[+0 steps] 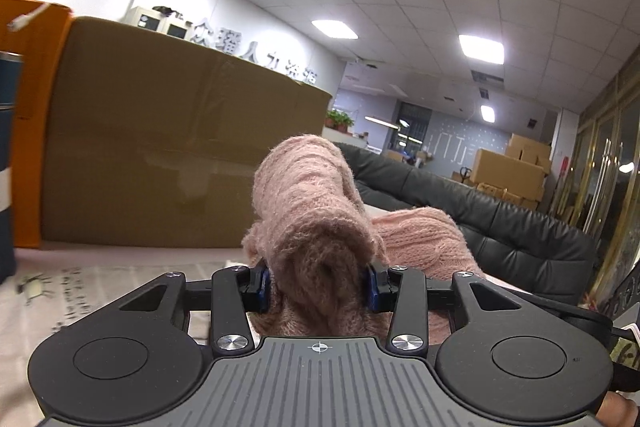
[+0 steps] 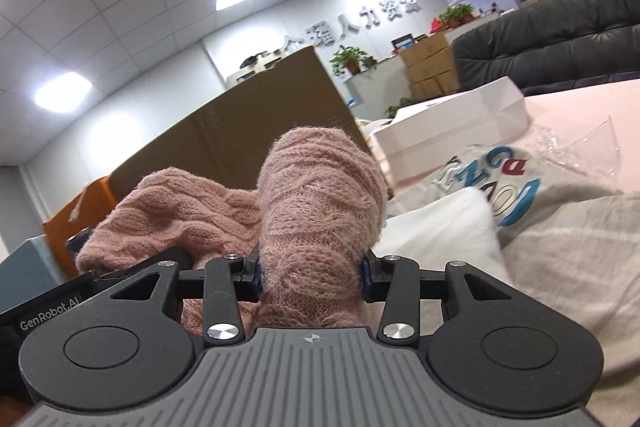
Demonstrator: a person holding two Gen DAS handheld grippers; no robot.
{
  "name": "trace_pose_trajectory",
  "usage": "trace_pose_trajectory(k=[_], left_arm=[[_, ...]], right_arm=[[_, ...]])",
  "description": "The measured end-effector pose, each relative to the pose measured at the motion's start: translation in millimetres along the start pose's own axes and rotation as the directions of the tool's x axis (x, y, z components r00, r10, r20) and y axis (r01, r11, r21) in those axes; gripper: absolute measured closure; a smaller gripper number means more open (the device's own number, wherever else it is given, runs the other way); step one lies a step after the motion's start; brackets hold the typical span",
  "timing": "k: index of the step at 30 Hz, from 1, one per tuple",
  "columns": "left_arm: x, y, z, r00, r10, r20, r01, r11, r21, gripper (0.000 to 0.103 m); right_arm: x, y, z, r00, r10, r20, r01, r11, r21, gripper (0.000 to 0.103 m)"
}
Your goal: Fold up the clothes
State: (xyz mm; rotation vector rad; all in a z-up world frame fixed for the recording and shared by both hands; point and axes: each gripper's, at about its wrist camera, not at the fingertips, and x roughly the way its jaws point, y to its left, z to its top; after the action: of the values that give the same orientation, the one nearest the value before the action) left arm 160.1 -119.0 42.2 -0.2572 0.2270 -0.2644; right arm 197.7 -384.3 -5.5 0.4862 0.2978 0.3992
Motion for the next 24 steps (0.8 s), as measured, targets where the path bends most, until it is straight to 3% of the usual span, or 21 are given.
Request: trace_pose_trajectory(k=[7,10,13,17,18,20,24], left_arm=[[28,9,-19,0.997,0.054,-0.047,-0.055,0.998,-0.036,0.061],[32,18,-26,0.992,0.1,-0.072,-0.105,0.992,-0.066,0.049],[28,25,-30,0.987,0.145,-0.067,-0.152,0.983,-0.107,0.032],[25,36,-35,0.982,0.178,-0.065,-0.187,0.97,-0.158,0.016],[26,39,-36,0.979,0.189,-0.072,-0.198,0.966,-0.164,0.013],[35,39,-41,0.958,0.25,-0.142,-0.267,0.957,-0.117,0.01],[42,34,-45,0.939,0.294,-0.177,-0.307,0.95,-0.053,0.008]], right_arm=[[17,-15,-5,0.995,-0.098,-0.018,0.097,0.994,-0.051,0.063],[20,-20,-4,0.991,-0.127,-0.032,0.126,0.991,-0.046,0.059],[25,-26,-5,0.986,-0.162,-0.049,0.16,0.987,-0.033,0.049],[25,-31,-4,0.975,-0.222,-0.019,0.221,0.975,-0.023,0.023],[28,-33,-5,0.97,-0.242,-0.023,0.241,0.97,-0.024,0.022],[35,-37,-7,0.961,-0.269,-0.058,0.268,0.963,-0.031,0.018],[53,-41,-12,0.942,-0.314,-0.118,0.307,0.949,-0.077,0.012]])
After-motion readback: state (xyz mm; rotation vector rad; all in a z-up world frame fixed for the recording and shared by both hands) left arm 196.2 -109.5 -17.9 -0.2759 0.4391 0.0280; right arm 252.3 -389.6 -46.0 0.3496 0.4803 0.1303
